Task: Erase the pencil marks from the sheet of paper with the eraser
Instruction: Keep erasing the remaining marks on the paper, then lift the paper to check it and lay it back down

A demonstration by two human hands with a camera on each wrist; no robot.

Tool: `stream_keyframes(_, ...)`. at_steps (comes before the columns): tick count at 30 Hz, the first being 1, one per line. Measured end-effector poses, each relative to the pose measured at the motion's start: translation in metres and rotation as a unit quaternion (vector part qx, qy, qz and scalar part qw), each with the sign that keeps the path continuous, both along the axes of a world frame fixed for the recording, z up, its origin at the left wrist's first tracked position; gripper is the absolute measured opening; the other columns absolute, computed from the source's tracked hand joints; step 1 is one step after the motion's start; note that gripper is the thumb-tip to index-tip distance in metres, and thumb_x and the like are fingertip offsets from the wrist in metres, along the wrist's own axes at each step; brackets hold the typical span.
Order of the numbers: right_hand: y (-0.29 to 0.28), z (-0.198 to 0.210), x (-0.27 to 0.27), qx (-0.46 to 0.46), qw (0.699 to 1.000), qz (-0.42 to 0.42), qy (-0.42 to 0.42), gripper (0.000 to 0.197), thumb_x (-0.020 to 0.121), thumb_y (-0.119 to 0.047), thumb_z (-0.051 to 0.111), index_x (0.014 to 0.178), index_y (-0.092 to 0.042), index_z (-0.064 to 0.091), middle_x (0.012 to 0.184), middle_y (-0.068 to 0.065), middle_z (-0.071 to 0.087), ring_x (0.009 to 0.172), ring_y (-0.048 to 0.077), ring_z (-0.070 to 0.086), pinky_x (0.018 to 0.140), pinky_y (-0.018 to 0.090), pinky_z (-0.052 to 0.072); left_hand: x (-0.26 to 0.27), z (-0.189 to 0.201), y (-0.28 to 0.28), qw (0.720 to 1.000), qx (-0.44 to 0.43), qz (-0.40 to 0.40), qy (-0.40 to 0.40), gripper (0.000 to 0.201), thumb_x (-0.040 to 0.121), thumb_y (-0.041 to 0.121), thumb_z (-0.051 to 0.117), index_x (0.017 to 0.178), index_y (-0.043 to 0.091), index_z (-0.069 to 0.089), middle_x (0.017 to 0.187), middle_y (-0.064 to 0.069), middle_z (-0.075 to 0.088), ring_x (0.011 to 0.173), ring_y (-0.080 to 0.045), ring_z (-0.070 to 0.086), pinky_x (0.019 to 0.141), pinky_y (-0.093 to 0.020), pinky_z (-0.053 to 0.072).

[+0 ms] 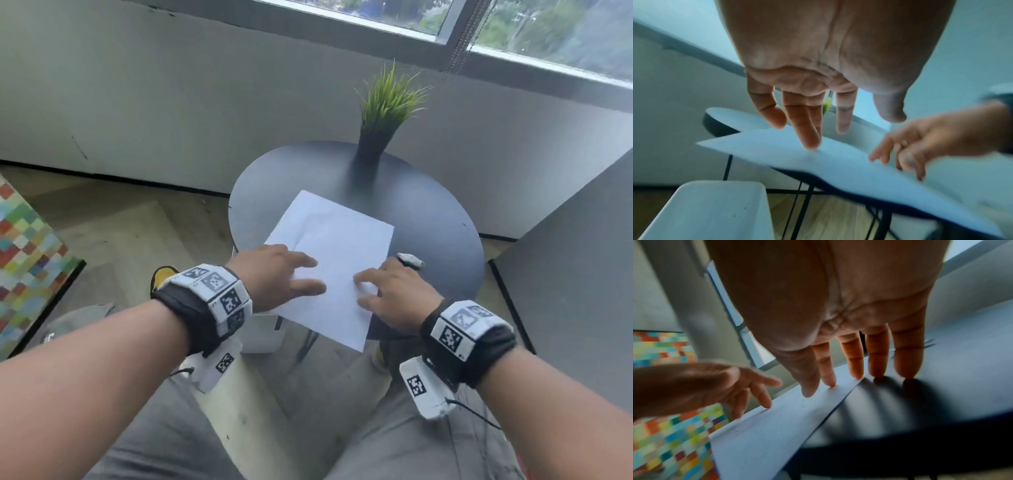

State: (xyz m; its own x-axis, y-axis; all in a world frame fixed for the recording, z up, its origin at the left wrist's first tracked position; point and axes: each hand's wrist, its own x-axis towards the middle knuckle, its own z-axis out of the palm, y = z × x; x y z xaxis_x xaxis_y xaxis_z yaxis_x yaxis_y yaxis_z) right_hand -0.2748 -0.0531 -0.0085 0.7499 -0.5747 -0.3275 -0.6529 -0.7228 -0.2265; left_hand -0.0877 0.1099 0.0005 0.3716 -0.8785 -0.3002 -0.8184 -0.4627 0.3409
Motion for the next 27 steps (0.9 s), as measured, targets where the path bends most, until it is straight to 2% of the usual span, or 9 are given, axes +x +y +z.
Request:
stream_keyframes(4,0.030,-0.003,0.000,-0.014,0.999,0.036,-0.003,0.042,0.093,-0.044,0.046,0.135,-0.043,0.047,0.129,-0.010,0.039,0.115,0.022,0.034,0.100,0.036,0.037,0.035,-0.006,0.015,0.964,-0.099,0.240,0.064,0.037,0.088,0.058,0.061,0.107,0.027,0.062,0.113,-0.004,0.061,0.098,-0.022,0.057,0.083,-0.034,0.047)
stream_keyframes(7,0.036,-0.001,-0.003,-0.008,0.999,0.047,-0.009,0.041,0.093,-0.044,0.045,0.135,-0.045,0.047,0.133,-0.013,0.038,0.118,0.020,0.032,0.099,0.035,0.037,0.048,-0.019,0.029,0.846,-0.139,0.394,0.332,0.037,0.086,0.039,0.075,0.095,0.012,0.053,0.111,-0.018,0.068,0.088,-0.032,0.072,0.070,-0.047,0.061)
stream_keyframes(9,0.037,-0.001,-0.004,0.000,0.999,0.050,-0.002,0.041,0.093,-0.044,0.045,0.135,-0.045,0.046,0.136,-0.014,0.038,0.119,0.021,0.032,0.100,0.035,0.036,0.044,-0.019,0.037,0.784,-0.124,0.420,0.439,0.029,0.090,0.029,0.073,0.102,0.006,0.060,0.097,-0.014,0.075,0.071,-0.028,0.075,0.057,-0.037,0.060)
stream_keyframes(12,0.031,0.004,-0.004,0.022,0.999,0.032,-0.014,0.046,0.093,-0.044,0.050,0.138,-0.043,0.044,0.140,-0.011,0.039,0.125,0.023,0.035,0.105,0.035,0.033,0.037,-0.014,0.037,0.791,-0.145,0.405,0.435,0.015,0.092,0.012,0.069,0.106,0.009,0.066,0.094,-0.010,0.074,0.058,-0.017,0.070,0.046,-0.024,0.053)
stream_keyframes(15,0.012,0.017,0.001,0.056,0.993,-0.048,-0.088,0.057,0.091,-0.040,0.059,0.144,-0.030,0.039,0.135,0.002,0.050,0.124,0.021,0.046,0.106,0.034,0.036,0.038,0.001,0.029,0.824,-0.226,0.340,0.394,0.010,0.092,0.003,0.065,0.097,0.010,0.070,0.097,-0.011,0.074,0.064,-0.016,0.069,0.052,-0.024,0.055)
stream_keyframes(20,-0.025,0.050,0.008,0.204,0.921,-0.195,-0.268,0.069,0.088,-0.033,0.069,0.146,-0.025,0.032,0.105,0.001,0.058,0.080,0.021,0.061,0.065,0.038,0.053,0.037,0.055,0.017,0.789,-0.352,0.248,0.440,0.006,0.091,0.014,0.071,0.088,0.014,0.066,0.077,-0.001,0.070,0.059,-0.009,0.066,0.051,-0.022,0.052)
stream_keyframes(22,-0.034,0.069,0.009,0.221,0.893,-0.204,-0.334,0.046,0.088,-0.032,0.069,0.130,-0.028,0.050,0.097,-0.001,0.058,0.075,0.020,0.061,0.060,0.033,0.049,0.036,0.075,0.013,0.777,-0.390,0.222,0.442,0.008,0.091,0.010,0.070,0.085,0.014,0.065,0.073,0.001,0.068,0.059,-0.007,0.065,0.053,-0.021,0.053)
stream_keyframes(24,-0.035,0.093,0.011,0.204,0.876,-0.187,-0.395,0.003,0.089,-0.029,0.068,0.092,-0.029,0.066,0.085,-0.005,0.061,0.074,0.020,0.060,0.058,0.029,0.047,0.035,0.093,0.009,0.771,-0.421,0.203,0.433,0.008,0.092,0.005,0.068,0.087,0.012,0.067,0.072,0.002,0.068,0.059,-0.007,0.064,0.053,-0.019,0.052)
stream_keyframes(27,-0.032,0.121,0.009,0.170,0.841,-0.146,-0.493,0.014,0.089,-0.025,0.068,0.075,-0.024,0.069,0.076,-0.003,0.063,0.067,0.015,0.057,0.054,0.026,0.046,0.033,0.117,0.008,0.767,-0.461,0.187,0.406,0.004,0.093,0.008,0.067,0.091,0.012,0.069,0.074,0.005,0.071,0.063,-0.008,0.066,0.056,-0.020,0.051)
